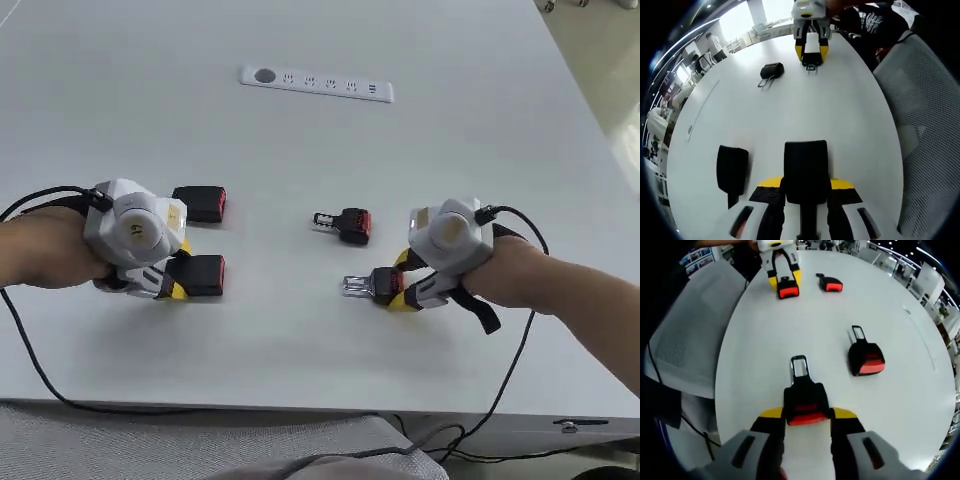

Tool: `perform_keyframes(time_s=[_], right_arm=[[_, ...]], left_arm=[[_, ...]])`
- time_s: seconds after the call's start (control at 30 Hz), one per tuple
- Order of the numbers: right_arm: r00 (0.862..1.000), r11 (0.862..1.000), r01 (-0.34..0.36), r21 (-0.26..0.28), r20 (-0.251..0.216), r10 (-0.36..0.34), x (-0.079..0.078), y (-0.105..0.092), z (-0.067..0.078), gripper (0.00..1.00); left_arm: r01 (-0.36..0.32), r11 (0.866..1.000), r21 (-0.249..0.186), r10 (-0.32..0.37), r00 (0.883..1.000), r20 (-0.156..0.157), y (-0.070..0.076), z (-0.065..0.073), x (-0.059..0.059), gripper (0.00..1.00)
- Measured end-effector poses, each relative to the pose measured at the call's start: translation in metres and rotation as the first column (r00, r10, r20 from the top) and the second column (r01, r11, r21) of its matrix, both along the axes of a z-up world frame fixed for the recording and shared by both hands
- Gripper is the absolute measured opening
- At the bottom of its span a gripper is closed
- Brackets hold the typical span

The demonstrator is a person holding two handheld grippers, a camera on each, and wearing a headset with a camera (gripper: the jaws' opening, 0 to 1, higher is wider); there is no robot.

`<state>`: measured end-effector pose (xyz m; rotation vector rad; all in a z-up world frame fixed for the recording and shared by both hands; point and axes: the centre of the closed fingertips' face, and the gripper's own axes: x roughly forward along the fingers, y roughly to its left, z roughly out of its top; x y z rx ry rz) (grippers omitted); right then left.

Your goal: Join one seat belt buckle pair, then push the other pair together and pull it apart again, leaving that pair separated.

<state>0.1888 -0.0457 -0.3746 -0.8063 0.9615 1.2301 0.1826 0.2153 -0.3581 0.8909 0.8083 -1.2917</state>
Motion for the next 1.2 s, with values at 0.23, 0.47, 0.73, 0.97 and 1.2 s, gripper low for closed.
perform_keyframes(time_s=[0.23,0.47,0.73,0.97,1.2], right_arm=[[1.000,1.000,-0.002,-0.002,-0.005,0.002,-0.001,0.001,0.001,0.35],[1.000,1.000,-0.004,-0.014,-0.007,0.004,-0.002,0.002,0.002,0.35],[1.000,1.000,-0.004,-0.026,-0.006,0.004,0.000,0.003,0.003,0.36],[1.000,1.000,0.026,0.012,-0.006,-0.026,-0.001,0.012,0.002,0.36],[1.000,0.999,0.006,0.033,0.006,-0.006,-0.008,0.036,0.001,0.36]], left_arm=[[0.010,1.000,0.008,-0.010,1.000,-0.019,0.000,-0.001,0.000,0.33],[0.016,1.000,0.013,-0.015,1.000,-0.024,0.000,-0.001,-0.001,0.33],[0.020,1.000,0.013,-0.020,0.999,-0.029,0.000,-0.002,0.000,0.33],[0.015,1.000,0.009,-0.015,1.000,-0.028,0.000,-0.001,-0.001,0.33],[0.017,1.000,0.007,-0.017,1.000,-0.026,0.000,-0.001,-0.001,0.33]])
